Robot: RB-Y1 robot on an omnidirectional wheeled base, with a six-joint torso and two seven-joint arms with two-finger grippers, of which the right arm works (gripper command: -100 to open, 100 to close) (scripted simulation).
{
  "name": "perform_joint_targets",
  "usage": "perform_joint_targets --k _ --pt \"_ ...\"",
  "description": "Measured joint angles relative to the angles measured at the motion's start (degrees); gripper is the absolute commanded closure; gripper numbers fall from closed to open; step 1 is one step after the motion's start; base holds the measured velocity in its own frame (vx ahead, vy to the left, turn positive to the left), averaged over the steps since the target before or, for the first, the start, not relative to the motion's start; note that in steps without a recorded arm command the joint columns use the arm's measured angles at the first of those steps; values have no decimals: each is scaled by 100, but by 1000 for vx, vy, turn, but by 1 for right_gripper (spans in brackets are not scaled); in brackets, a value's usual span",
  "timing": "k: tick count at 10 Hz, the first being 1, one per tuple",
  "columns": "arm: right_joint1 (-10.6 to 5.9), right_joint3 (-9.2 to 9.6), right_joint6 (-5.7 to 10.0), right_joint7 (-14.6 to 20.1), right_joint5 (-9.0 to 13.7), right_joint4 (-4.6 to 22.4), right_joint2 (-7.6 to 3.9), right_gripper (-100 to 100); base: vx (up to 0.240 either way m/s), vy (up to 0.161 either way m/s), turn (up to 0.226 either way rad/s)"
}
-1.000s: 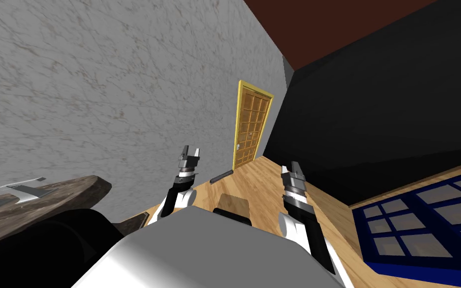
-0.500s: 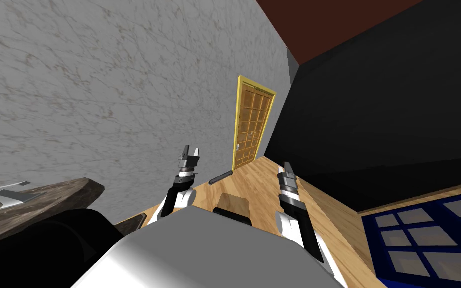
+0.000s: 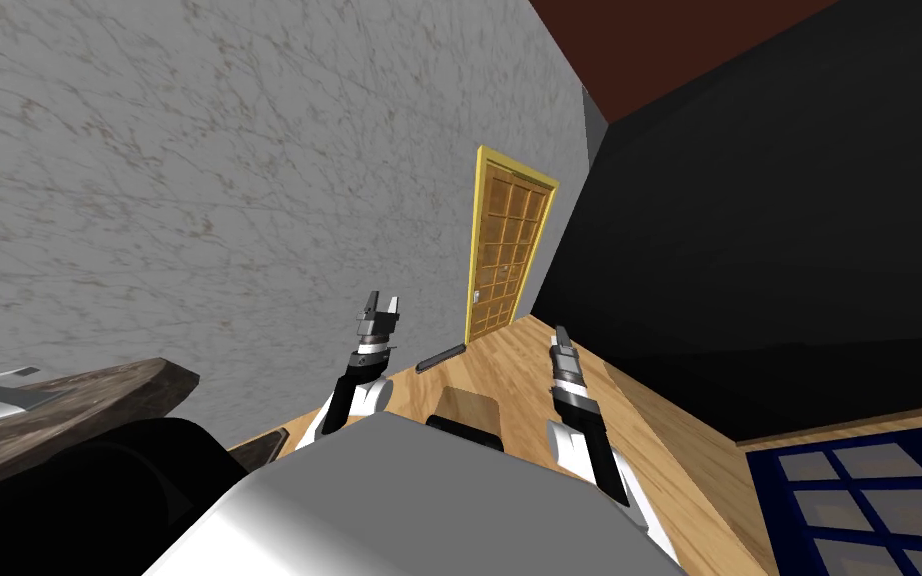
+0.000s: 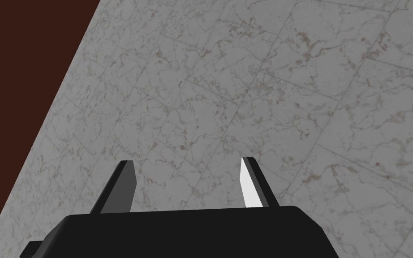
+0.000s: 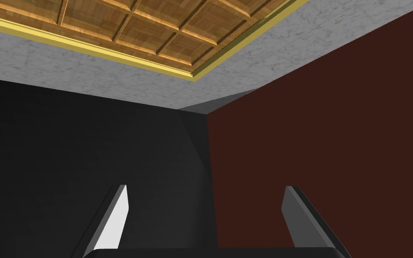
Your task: Pull the door open
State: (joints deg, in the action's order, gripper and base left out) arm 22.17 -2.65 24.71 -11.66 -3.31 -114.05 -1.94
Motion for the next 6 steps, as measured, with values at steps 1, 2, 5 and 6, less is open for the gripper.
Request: perform_joint_targets --k 1,2,5,6 --pt "-42 19 47 -95 -34 127 -9 -100 86 -37 44" --pt "-88 37 84 -196 -69 241 -19 -100 81 -48 46" --pt "-173 78 201 -477 -157 558 -81 -100 78 -41 41" --pt "-260 75 230 -574 -185 705 -106 -100 66 -54 38"
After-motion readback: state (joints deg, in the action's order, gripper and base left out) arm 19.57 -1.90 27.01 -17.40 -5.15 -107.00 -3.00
